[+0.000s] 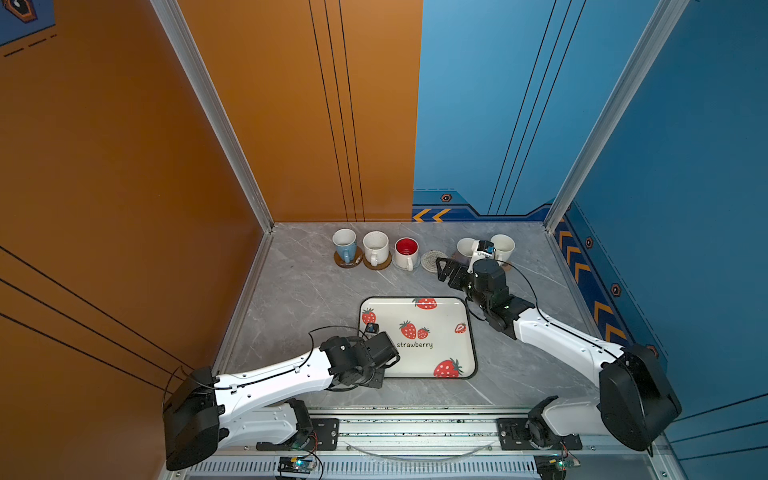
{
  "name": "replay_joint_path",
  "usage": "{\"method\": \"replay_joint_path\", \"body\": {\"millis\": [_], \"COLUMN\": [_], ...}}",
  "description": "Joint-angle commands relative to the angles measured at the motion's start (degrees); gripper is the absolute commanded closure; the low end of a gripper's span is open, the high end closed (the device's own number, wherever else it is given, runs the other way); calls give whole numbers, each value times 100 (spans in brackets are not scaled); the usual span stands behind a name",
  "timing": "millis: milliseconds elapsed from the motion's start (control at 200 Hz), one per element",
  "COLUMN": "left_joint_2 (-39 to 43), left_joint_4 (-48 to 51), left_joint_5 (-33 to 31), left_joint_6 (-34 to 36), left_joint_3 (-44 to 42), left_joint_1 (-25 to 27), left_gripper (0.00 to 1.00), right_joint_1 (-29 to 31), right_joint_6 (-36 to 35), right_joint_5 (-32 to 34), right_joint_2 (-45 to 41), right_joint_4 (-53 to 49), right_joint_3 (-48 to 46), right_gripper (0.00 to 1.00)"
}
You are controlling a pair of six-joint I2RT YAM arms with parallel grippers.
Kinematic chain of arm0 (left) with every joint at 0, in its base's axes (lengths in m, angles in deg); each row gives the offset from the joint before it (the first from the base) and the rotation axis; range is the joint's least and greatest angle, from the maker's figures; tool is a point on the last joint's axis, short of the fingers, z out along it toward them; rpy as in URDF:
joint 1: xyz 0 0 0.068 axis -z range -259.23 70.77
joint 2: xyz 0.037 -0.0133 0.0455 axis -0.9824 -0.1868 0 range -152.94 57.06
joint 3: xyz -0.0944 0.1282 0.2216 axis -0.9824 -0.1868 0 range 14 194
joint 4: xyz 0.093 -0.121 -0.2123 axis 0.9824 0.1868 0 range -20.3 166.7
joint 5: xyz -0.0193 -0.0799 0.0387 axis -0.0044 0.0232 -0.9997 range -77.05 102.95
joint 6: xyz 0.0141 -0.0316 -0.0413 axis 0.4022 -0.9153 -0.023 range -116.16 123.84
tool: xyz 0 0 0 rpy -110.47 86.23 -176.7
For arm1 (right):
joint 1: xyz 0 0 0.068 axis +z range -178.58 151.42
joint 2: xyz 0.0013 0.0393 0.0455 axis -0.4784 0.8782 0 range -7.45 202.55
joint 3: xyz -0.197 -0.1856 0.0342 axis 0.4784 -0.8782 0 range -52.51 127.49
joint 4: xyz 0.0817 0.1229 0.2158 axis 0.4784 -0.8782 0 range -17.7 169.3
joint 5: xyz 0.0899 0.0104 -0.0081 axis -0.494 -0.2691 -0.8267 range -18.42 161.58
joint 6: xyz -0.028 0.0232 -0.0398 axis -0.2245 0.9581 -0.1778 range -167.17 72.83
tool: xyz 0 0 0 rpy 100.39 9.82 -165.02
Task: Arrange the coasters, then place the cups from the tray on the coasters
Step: 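Close the left gripper on the light-blue mug rim and lift it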
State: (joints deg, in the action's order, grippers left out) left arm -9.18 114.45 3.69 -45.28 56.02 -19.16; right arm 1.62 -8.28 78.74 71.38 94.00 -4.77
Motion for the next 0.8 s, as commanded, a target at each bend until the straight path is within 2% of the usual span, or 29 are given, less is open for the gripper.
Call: {"method": "replay_joint_path", "body": {"millis": [0, 796], "left_joint_2": [6, -449], "left_joint_4": [121, 398], "left_joint_5": [-221, -410], "left_joint_6": [51, 356], "left_joint_3": [289, 1111], "left_joint_1": [75, 86], "left_gripper": [100, 100], "right_joint_1": [-46, -225], "right_joint_6": [37, -21], "right_joint_5": [-118, -152], "right_joint_2": [54, -293], "right_joint_4": [91, -54], "right_joint_3": [44, -144], "right_gripper": [1, 1]}}
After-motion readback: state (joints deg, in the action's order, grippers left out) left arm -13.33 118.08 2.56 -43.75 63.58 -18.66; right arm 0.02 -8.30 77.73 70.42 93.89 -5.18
